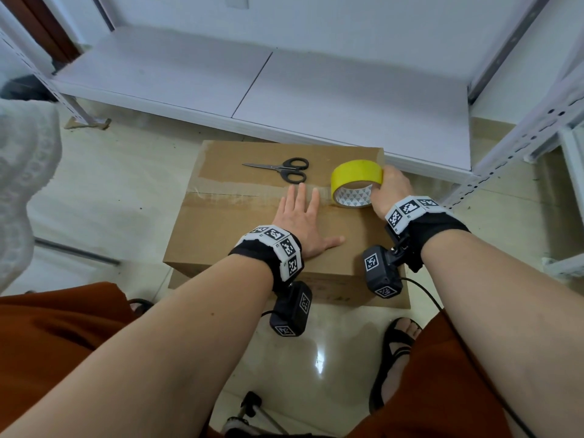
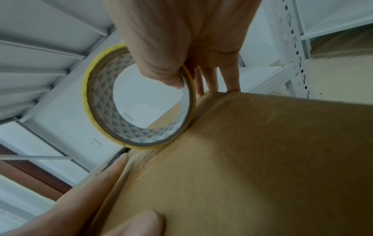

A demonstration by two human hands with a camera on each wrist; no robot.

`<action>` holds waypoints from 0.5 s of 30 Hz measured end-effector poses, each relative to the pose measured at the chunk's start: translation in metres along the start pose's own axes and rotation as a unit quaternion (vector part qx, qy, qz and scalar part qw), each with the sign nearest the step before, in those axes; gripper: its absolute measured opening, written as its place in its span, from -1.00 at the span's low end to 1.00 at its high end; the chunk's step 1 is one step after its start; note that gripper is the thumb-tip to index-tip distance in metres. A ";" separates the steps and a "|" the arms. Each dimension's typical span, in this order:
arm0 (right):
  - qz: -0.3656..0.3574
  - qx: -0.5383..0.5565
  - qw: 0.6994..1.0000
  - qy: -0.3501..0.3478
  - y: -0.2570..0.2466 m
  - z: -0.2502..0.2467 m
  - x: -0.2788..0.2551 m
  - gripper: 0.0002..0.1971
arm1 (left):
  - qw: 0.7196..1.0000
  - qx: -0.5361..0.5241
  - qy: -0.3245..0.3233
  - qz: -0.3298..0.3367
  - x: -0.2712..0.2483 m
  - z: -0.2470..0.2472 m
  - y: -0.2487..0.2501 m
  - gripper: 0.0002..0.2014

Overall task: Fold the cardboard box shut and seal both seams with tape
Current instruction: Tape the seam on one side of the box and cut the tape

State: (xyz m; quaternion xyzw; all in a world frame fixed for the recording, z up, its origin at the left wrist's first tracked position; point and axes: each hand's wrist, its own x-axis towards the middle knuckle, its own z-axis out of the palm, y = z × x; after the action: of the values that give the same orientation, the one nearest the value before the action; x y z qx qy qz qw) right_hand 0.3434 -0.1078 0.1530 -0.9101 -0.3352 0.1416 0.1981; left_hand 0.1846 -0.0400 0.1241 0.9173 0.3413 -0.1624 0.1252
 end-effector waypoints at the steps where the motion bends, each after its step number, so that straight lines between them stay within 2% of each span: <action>1: 0.002 0.002 1.000 0.002 0.001 0.000 0.000 -0.71 | 1.000 0.000 0.002 0.001 0.000 0.001 0.000 0.09; 12: 0.024 0.020 0.999 0.024 0.006 0.002 0.000 -0.73 | 0.999 0.020 0.027 0.001 0.003 -0.001 0.013 0.04; 15: 0.035 0.034 0.999 0.024 0.007 0.003 0.004 -0.73 | 1.000 -0.010 0.017 0.009 0.004 -0.002 0.015 0.04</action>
State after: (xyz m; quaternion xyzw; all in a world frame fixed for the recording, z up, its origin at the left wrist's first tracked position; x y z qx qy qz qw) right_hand 0.3490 -0.1091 0.1464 -0.9172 -0.2934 0.1374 0.2318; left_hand 0.1976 -0.0479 0.1261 0.9217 0.3364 -0.1421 0.1305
